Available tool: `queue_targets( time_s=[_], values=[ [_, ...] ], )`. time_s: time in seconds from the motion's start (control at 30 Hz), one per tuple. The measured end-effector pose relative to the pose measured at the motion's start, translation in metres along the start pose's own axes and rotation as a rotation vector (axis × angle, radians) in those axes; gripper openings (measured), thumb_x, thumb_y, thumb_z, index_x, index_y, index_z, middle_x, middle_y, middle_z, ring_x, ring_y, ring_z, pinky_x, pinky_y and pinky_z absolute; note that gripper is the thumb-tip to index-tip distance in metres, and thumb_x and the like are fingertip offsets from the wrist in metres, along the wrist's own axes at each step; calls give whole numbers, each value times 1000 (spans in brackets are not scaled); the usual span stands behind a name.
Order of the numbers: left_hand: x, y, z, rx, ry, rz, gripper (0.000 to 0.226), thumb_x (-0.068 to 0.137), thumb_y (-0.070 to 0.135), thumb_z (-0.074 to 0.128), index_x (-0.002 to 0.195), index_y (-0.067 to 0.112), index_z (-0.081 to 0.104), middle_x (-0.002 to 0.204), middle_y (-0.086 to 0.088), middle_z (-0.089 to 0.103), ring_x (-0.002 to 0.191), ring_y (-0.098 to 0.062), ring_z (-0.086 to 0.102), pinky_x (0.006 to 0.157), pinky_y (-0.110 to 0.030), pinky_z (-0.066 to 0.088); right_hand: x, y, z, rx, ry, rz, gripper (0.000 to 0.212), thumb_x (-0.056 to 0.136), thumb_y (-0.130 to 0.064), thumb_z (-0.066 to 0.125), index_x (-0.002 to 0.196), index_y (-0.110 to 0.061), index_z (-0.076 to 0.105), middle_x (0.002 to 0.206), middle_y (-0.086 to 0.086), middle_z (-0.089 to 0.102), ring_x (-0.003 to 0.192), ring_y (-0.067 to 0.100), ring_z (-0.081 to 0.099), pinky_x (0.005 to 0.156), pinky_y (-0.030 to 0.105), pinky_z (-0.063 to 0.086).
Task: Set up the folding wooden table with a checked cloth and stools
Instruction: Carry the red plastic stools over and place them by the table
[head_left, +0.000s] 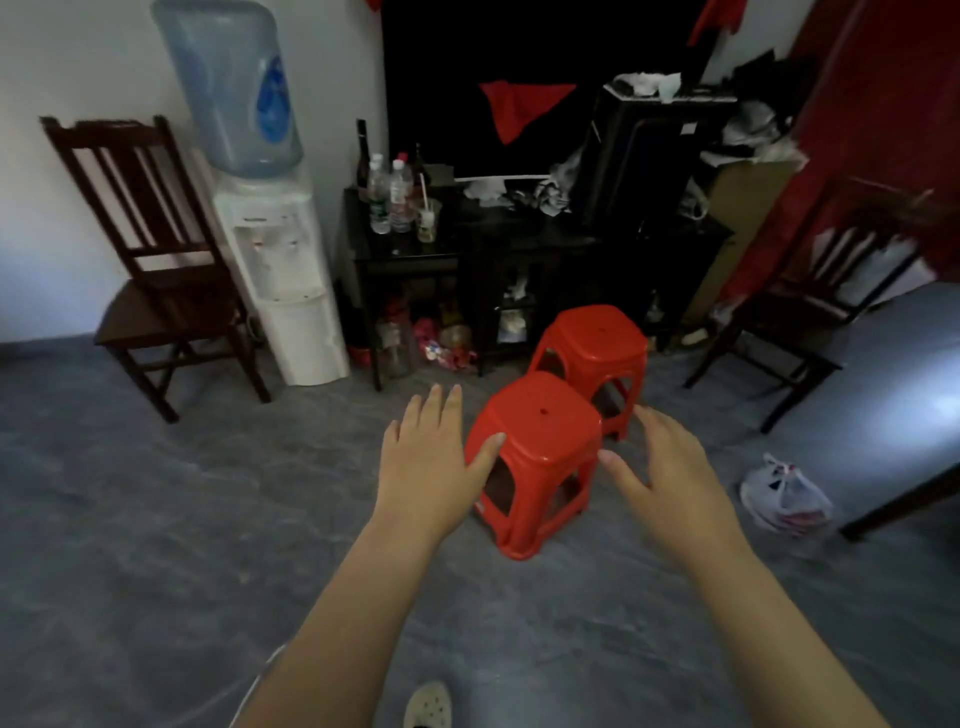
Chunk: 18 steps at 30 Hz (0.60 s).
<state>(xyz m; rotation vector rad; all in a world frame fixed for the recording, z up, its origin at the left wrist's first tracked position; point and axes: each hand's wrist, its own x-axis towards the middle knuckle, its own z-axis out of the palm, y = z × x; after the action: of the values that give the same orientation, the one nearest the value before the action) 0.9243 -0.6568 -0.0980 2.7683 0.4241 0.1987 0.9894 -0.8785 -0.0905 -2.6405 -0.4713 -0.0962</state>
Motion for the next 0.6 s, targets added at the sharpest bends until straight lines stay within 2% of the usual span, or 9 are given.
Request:
queue_targets(
  time_s=[0.17,0.33,0.43,0.6],
  values=[
    [95,6,42,-1,-50,-23,79,91,63,27,151,16,6,158,-7,8,144,-25,6,115,-44,15,86,32,29,-18,3,96,74,89,-46,52,147,-8,25,152,11,27,140,22,19,114,34,18],
    [172,18,92,-19,-58,-71,81,91,63,26,150,15,-2,159,-8,1,145,-24,0,117,-44,10,166,82,66,20,-20,128,77,88,-47,53,145,-5,25,152,13,26,140,25,21,114,37,19],
    [216,27,139,-52,-43,-163,84,90,65,26,150,15,-6,159,-7,-5,145,-23,-4,116,-44,7,229,120,95,35,-57,116,79,87,-50,52,146,-6,23,153,13,24,141,24,19,114,39,21],
    [287,43,243,-128,-7,-410,87,83,69,13,146,17,-15,158,-7,-9,144,-23,-11,115,-43,-1,350,188,164,66,-168,56,83,86,-47,55,148,-8,17,155,14,15,142,26,13,114,44,20]
  ],
)
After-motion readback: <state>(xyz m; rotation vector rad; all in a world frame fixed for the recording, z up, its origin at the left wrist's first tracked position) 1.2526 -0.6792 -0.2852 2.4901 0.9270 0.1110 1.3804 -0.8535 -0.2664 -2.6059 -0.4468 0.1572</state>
